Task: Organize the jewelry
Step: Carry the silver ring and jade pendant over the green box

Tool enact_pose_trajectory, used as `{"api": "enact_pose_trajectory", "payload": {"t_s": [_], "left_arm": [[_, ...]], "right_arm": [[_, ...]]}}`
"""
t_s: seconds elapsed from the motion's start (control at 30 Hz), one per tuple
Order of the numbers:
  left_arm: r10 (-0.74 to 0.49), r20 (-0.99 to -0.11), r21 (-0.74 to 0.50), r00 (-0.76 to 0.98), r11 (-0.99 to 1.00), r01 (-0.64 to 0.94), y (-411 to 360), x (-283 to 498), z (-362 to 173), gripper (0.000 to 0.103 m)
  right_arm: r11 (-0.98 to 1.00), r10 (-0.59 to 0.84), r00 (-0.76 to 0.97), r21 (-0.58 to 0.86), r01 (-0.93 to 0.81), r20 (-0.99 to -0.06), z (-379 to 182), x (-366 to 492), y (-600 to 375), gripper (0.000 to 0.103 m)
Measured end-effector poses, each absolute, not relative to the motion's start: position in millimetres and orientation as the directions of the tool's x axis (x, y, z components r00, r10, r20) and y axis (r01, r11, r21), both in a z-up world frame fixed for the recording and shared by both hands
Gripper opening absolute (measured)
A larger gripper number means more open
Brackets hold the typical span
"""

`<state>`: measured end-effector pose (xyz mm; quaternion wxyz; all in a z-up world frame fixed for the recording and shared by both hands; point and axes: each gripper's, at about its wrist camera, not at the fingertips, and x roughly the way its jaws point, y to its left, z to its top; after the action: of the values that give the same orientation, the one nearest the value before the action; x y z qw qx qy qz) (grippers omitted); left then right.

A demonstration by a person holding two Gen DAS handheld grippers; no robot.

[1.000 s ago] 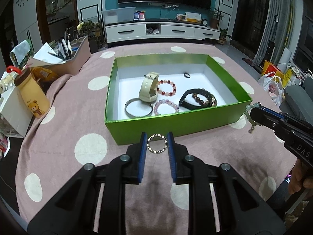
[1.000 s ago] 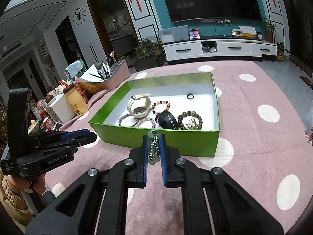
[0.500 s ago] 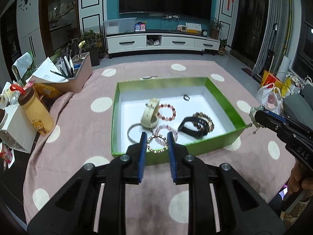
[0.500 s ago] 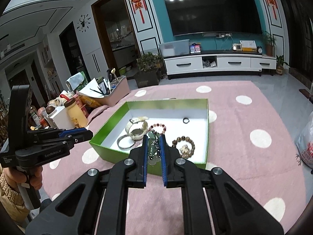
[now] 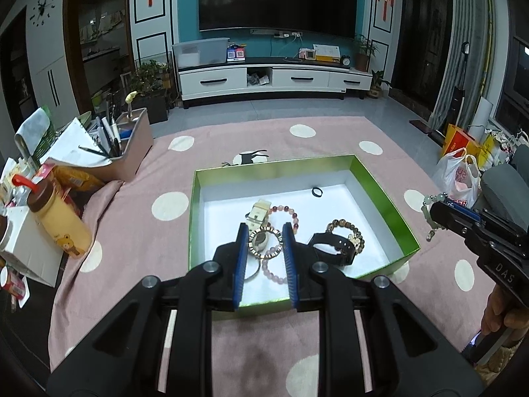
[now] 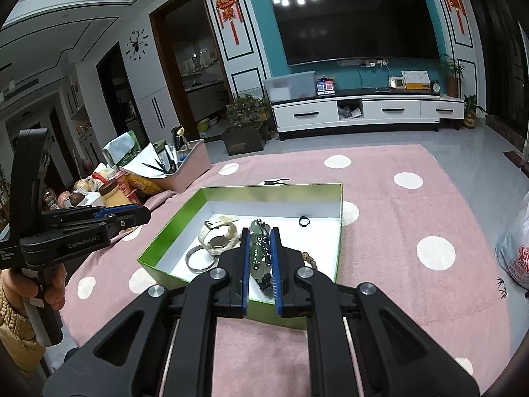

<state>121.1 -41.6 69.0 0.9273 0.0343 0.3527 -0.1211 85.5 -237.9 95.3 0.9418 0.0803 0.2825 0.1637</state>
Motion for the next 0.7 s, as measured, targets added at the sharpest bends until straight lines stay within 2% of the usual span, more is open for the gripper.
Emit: {"api": "enact_pose_trajectory", "payload": {"t_s": [0.43,0.7], "left_arm": [[-0.185,-0.677,-0.009,0.713,0.970,0.244,-49.9,151.8,62.2,0.020],[-0.174,-0.690,-0.021,0.703,0.975,0.222,-46.5,185.8,54.6,0.020]], "right_arm": [[0.936,0.345,0.774,0.259,-0.240,-0.530,86.0,115.8,-244.8,0.011],[0.939,0.336,0.743,0.264,-0.219,-0.579,73.6,151.9,-241.2,0.011]]}}
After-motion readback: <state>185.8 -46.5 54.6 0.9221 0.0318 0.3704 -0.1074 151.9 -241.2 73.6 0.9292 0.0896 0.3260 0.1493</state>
